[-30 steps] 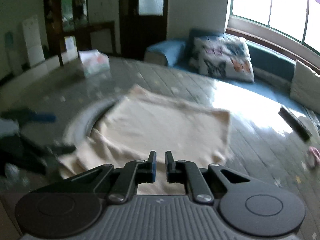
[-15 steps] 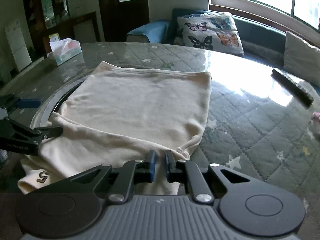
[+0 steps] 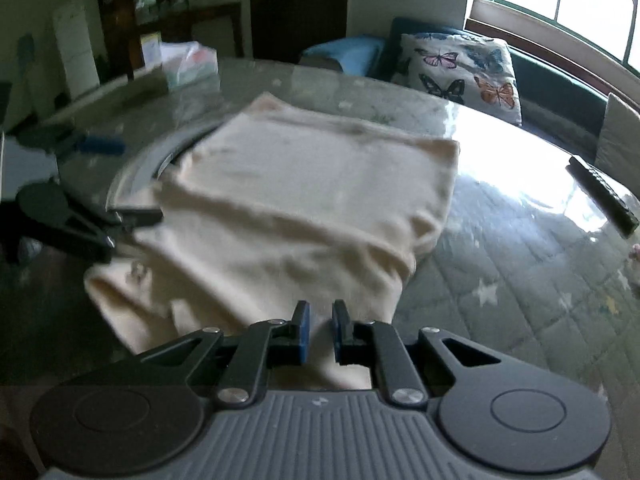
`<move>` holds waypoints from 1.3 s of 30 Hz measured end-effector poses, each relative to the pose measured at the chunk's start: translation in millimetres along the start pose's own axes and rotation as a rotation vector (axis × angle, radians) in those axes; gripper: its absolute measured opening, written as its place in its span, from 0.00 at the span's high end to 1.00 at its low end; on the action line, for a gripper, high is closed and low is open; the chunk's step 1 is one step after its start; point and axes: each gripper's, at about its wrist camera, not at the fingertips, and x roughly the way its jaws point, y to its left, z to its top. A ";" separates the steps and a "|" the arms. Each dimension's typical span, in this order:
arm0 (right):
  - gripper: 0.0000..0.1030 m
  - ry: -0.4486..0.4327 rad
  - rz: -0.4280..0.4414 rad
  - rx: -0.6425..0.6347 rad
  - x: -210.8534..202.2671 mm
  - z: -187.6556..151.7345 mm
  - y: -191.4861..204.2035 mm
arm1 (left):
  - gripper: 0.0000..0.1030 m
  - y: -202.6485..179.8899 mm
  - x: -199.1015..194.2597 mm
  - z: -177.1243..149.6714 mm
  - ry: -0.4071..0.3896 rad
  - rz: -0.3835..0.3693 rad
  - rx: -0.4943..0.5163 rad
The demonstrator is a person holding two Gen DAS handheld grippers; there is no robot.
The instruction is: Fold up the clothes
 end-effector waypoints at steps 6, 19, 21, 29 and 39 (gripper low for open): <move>0.85 -0.012 -0.009 -0.033 -16.6 -4.6 3.2 | 0.00 3.2 -33.0 -6.8 -0.062 -0.041 0.082; 0.76 0.005 -0.021 -0.087 -24.7 -19.3 7.5 | 0.24 -39.1 -60.5 -37.0 -0.128 -0.235 0.346; 0.75 0.007 -0.032 -0.121 -27.5 -22.6 11.2 | 0.29 -45.5 -56.5 -36.0 -0.142 -0.253 0.359; 0.52 0.003 -0.038 -0.289 -36.7 -36.7 30.3 | 0.84 -41.9 -44.0 -16.9 -0.159 -0.334 0.296; 0.55 -0.076 -0.018 -0.407 -11.0 -28.9 43.9 | 0.89 -20.2 -26.7 11.6 -0.146 -0.373 0.172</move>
